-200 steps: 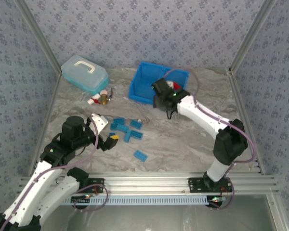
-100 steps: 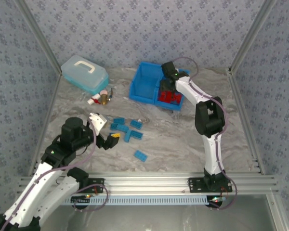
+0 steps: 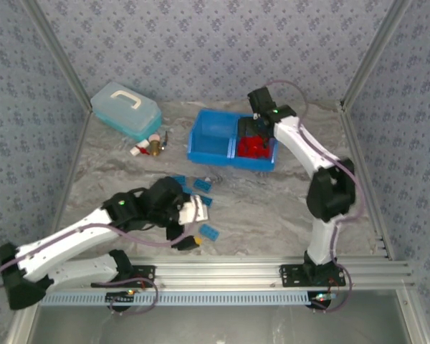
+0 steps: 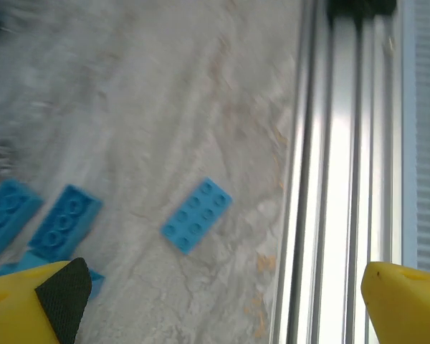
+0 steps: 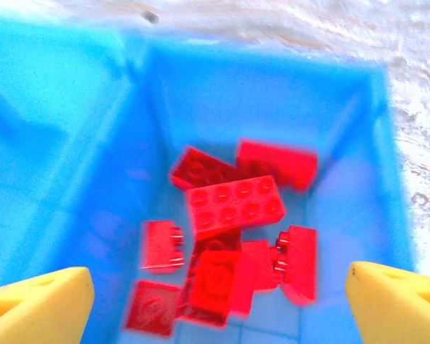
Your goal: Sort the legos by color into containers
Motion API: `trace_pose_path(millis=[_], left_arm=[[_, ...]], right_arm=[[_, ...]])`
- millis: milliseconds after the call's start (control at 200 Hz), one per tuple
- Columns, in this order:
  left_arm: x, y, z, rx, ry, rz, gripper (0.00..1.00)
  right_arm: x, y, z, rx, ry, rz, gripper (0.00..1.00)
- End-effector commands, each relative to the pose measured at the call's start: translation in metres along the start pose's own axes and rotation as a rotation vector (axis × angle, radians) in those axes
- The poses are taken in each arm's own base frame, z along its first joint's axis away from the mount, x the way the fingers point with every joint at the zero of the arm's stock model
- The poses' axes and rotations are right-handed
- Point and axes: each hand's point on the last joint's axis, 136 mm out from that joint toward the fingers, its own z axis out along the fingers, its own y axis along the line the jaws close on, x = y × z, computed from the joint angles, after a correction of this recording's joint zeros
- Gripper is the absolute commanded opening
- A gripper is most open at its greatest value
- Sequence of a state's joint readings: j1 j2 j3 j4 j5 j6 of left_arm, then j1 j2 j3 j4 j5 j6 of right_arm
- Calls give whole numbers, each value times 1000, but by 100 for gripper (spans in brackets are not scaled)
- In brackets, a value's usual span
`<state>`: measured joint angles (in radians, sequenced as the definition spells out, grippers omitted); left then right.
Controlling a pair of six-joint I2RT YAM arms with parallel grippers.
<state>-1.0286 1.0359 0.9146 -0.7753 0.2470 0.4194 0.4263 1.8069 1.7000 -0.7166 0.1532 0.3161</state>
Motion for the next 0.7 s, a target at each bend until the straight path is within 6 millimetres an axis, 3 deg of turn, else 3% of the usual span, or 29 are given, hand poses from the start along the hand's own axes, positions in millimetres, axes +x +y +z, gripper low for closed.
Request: trace_pose_path(millis=[0,75,270,445,555,694], left_arm=[[17,-16,23,141,149,184,99],[16,-16,43,197,172,228,99],[14,-16,85,276,171,293,97],[16,-13,121,247,176,343,94],[27,-2,138,210,228,386,93],[37,3,147,223,297,409,90]], right_arm=[[0,36,-74,-172,-137,-51,96],[16,36,-89,-210,-176,-39,100],[55,14,-58,-172,-94,-27,100],[66,-6,-43,-72,-80,-23,100],[71,-3,-31,-83,-50,-42,100],[75,-14,6,59,-15,-175,100]])
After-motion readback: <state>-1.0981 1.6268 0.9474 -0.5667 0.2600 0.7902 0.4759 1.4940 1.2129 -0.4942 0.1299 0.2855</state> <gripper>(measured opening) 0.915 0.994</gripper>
